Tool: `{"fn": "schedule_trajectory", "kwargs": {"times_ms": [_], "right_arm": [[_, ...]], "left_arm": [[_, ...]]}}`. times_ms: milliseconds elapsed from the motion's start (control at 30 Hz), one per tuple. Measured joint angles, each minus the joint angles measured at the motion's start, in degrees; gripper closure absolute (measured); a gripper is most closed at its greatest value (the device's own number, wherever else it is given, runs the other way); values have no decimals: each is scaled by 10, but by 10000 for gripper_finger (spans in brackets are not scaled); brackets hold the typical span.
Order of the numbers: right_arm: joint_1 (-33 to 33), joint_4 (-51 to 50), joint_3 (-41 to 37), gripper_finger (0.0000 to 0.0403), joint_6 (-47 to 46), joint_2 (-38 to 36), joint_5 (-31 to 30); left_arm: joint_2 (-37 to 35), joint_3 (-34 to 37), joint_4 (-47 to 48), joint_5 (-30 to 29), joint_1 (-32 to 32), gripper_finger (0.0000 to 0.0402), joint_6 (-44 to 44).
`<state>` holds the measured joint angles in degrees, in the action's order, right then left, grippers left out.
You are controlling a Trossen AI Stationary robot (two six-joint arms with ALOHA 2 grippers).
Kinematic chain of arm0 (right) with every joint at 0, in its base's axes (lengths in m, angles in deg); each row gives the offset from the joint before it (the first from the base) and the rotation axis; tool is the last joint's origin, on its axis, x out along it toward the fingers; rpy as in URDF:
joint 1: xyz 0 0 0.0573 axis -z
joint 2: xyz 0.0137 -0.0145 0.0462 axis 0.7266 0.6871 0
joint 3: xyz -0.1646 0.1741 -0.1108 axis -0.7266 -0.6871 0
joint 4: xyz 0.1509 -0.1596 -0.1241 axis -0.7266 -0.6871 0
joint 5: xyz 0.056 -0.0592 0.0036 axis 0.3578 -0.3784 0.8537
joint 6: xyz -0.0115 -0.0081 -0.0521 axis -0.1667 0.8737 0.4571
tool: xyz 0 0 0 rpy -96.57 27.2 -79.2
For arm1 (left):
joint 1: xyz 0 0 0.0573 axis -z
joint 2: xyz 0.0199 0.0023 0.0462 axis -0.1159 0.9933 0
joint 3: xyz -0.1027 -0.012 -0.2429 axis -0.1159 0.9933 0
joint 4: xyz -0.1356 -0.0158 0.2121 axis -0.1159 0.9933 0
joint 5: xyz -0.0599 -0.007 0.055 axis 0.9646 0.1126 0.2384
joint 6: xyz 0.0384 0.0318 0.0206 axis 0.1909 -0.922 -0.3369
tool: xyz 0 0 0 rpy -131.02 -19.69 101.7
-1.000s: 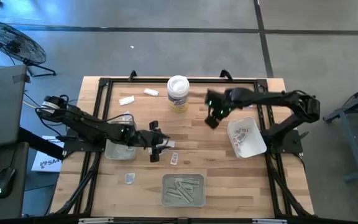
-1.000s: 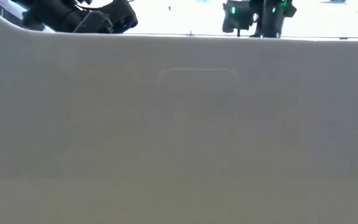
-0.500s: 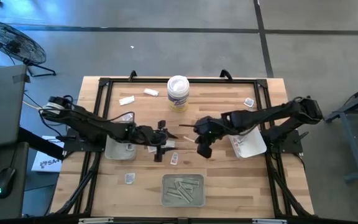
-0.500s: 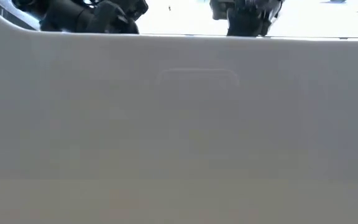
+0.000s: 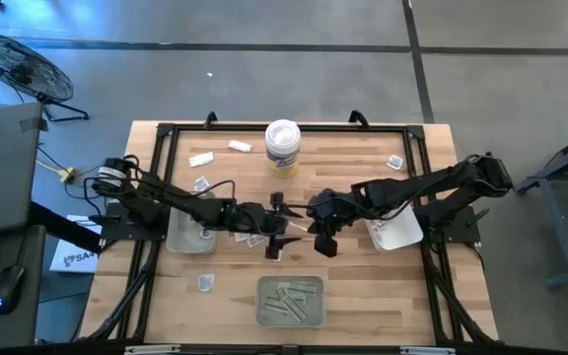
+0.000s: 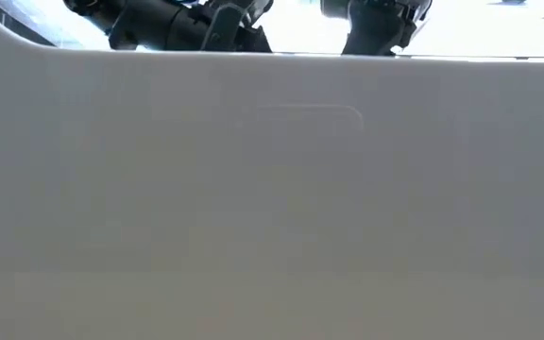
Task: Pick & Place First Aid Supplies
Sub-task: Put the green bandage pack into the bottom gray bin
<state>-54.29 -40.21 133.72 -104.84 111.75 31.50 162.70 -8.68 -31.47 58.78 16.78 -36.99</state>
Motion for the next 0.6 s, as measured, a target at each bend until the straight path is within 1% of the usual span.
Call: {"fn": "schedule_trajectory", "kwargs": {"times_ms": [133, 333, 500, 533, 600], "right_arm": [[-4, 0, 0, 403, 6, 0, 0], [-4, 11, 0, 403, 6, 0, -1], [-4, 25, 0, 403, 6, 0, -1], [-4, 30, 0, 403, 10, 0, -1], [-6, 42, 0, 403, 25, 0, -1]], "left_arm": [[0, -4, 7, 8, -2, 176, 41], [0, -4, 24, 28, -13, 289, 49], [0, -3, 30, 29, -17, 377, 49], [0, -3, 31, 29, -16, 389, 49], [0, -3, 34, 29, -16, 395, 50]]}}
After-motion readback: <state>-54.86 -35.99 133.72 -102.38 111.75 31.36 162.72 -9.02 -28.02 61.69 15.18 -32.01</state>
